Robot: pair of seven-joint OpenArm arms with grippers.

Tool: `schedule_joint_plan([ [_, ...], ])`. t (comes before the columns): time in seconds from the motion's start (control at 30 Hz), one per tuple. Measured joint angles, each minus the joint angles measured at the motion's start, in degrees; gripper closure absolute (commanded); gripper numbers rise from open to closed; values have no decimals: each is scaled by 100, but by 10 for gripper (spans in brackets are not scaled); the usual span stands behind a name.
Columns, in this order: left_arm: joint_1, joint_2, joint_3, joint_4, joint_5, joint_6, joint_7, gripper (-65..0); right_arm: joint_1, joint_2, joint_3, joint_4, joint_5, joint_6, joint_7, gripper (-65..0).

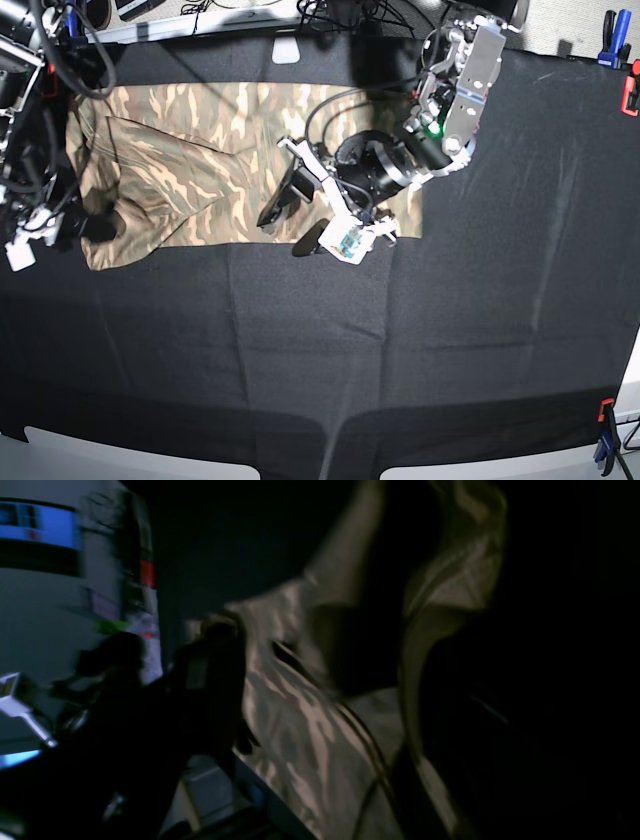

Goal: Layout the t-shirt on the table in an organized manner, then fold the t-shirt properly
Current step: 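Grasp the other strip end with the right gripper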

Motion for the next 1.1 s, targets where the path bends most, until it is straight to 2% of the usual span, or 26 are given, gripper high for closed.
schedule_joint_plan([
  [0.13,0,0,0,0,0,2,2,-318,0,153,0,2,291,0,-15,-470],
  [0.27,0,0,0,0,0,0,0,-318,0,164,0,2,173,0,-17,-470],
  [0.47,0,0,0,0,0,2,2,-318,0,-22,0,2,-723,0,-13,-470],
  [0.57,0,0,2,0,0,2,0,-318,-9,-229,0,-2,-1388,0,463,-470],
  [0.63,0,0,0,0,0,2,2,-318,-7,-339,0,-2,-1606,0,664,-470],
  [0.83,0,0,2,0,0,0,2,-318,-2,-542,0,-2,-1609,0,649,-470],
  [1.0,0,0,0,0,0,2,2,-318,0,-542,0,-2,-1600,-2,275,-470],
  [1.1,0,2,0,0,0,2,2,-318,2,-540,0,-2,-1600,0,284,-470],
])
